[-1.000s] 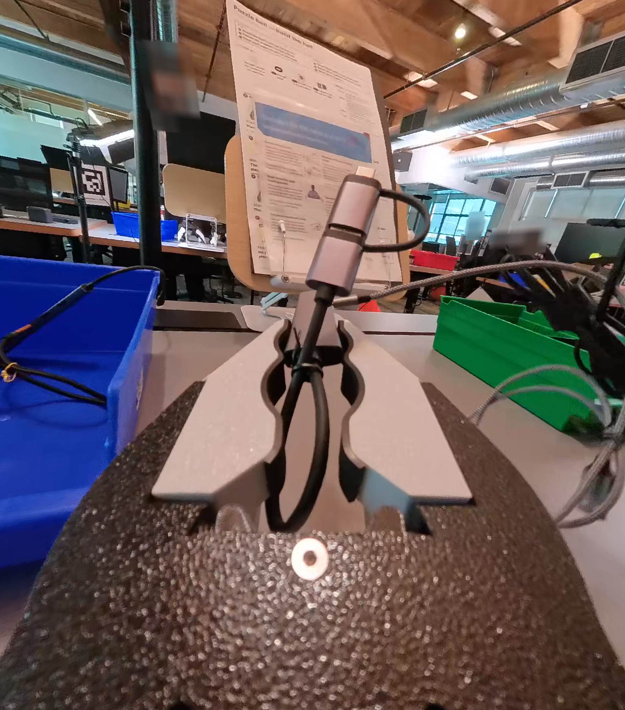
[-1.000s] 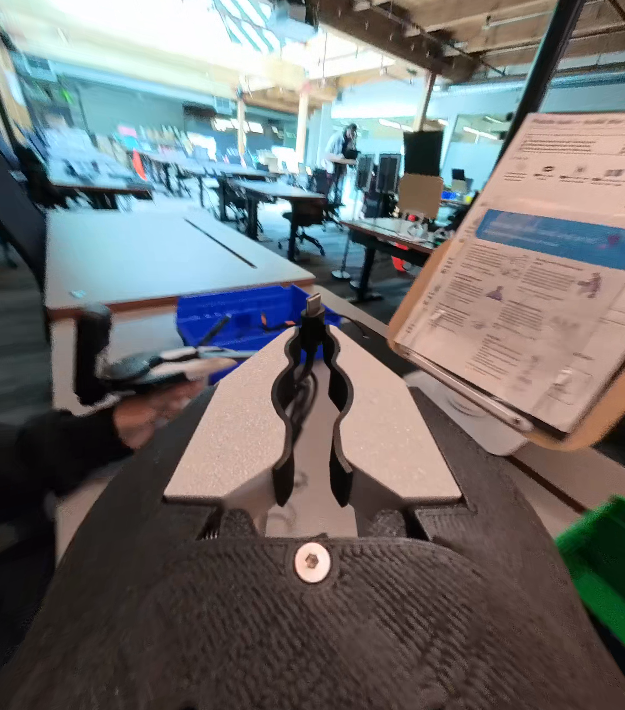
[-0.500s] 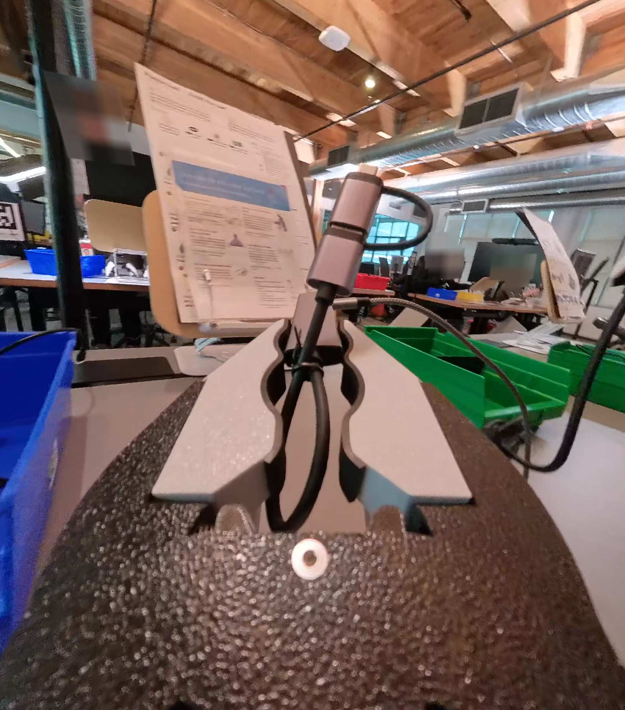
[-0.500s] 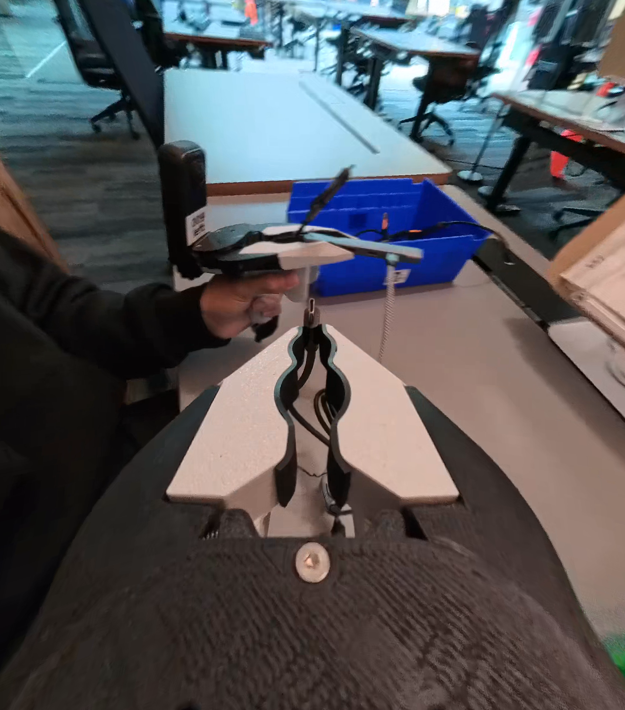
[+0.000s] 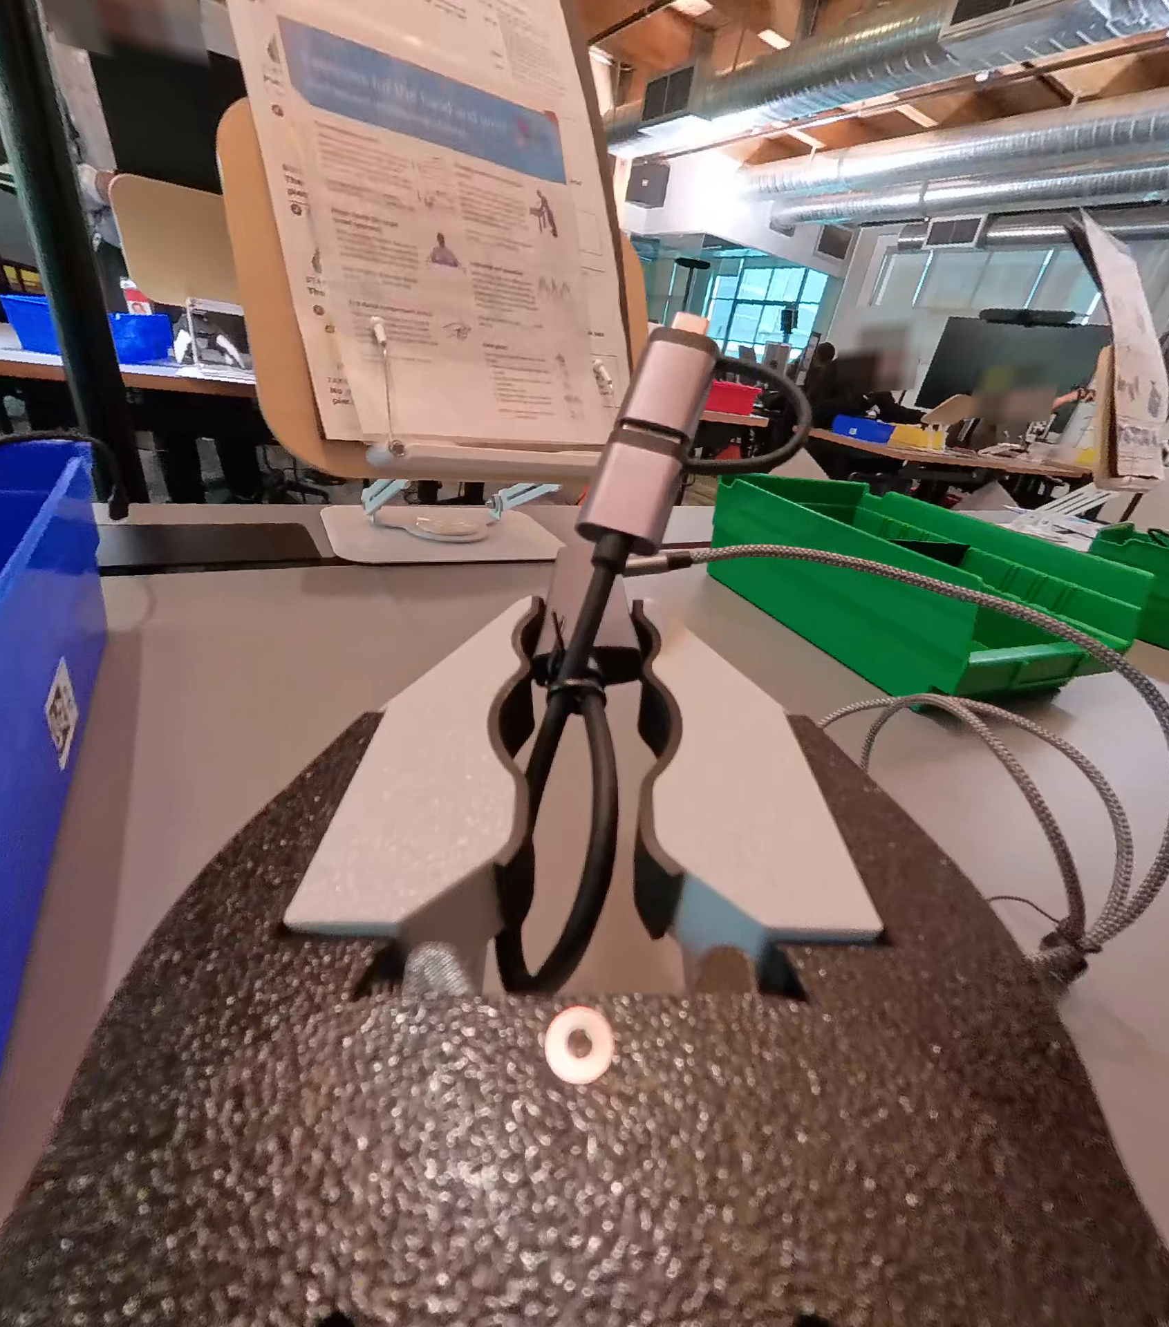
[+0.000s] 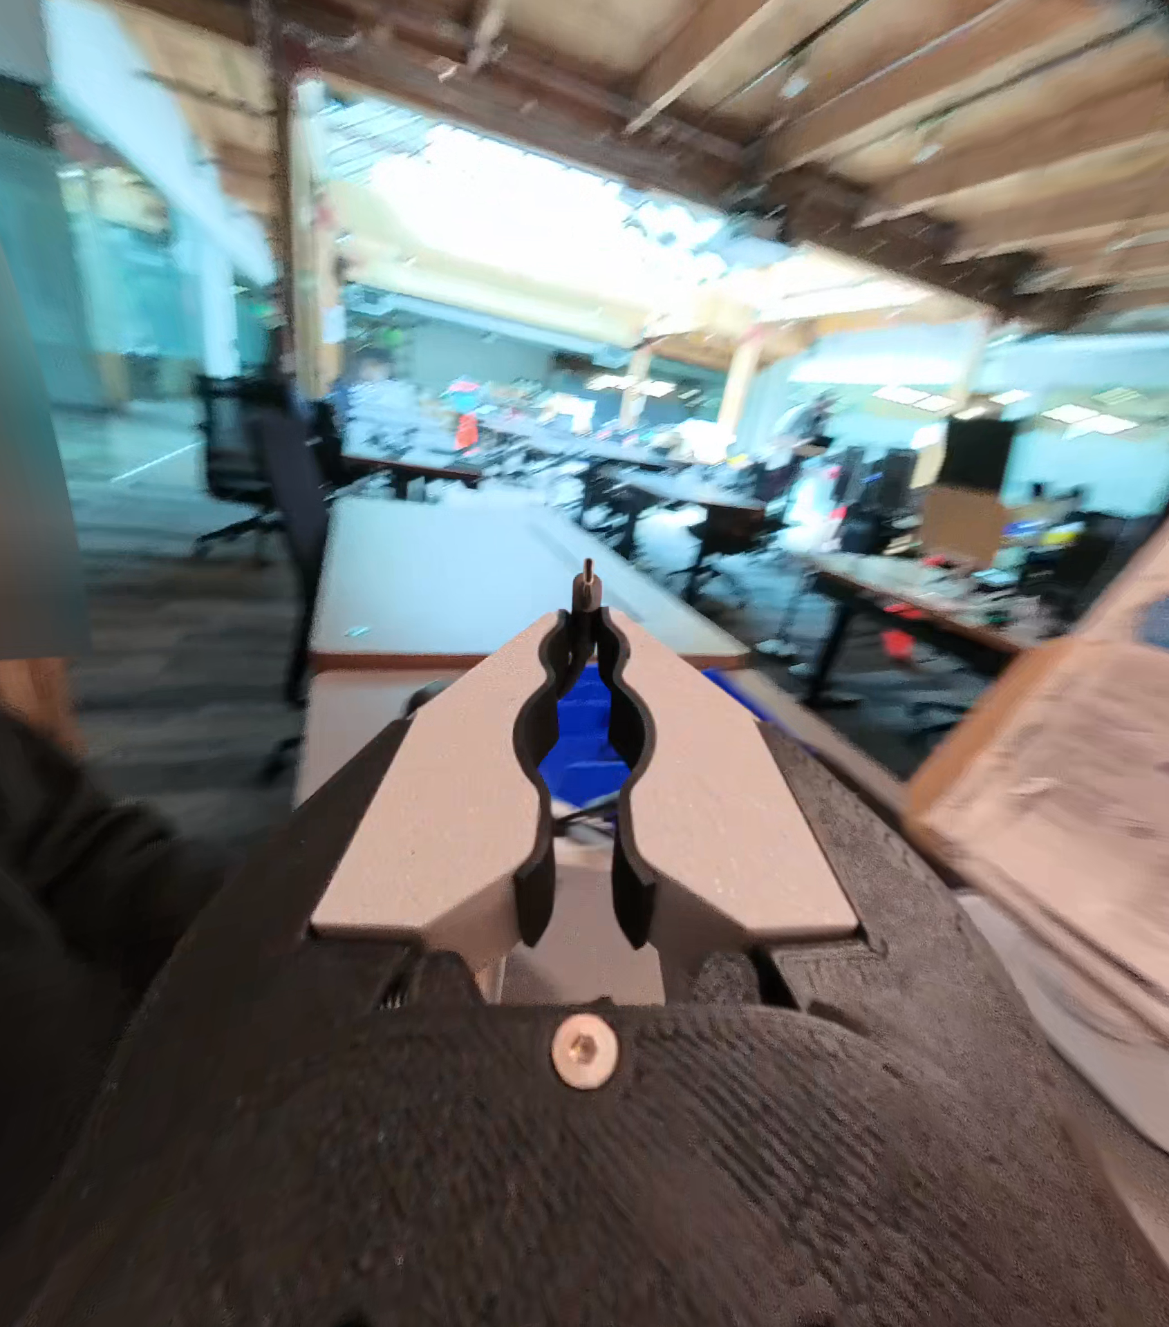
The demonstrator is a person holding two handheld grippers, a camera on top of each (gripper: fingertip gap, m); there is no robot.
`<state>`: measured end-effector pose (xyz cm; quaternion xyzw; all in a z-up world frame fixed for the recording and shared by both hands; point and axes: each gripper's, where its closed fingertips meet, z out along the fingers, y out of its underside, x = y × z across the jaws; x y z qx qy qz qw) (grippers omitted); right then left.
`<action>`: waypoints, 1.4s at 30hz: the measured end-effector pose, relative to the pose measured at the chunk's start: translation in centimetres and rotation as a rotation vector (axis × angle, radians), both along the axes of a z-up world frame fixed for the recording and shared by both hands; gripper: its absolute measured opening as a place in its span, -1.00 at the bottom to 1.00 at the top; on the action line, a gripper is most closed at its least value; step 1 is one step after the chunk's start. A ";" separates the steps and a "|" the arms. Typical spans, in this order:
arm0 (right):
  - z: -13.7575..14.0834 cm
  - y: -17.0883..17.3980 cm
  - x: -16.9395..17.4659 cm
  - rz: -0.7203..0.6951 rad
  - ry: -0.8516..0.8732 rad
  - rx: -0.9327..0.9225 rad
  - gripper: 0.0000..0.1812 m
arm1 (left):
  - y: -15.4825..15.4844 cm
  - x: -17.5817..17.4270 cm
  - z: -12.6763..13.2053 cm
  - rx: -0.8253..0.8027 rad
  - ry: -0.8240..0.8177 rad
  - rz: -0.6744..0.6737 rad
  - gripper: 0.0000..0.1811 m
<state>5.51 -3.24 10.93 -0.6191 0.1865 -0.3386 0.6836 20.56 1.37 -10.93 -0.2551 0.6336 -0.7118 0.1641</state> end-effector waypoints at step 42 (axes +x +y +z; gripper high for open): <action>-15.1 -26.8 3.8 -0.982 0.405 -0.159 0.19 | -0.1 0.2 -1.2 0.047 -0.013 -0.014 -0.76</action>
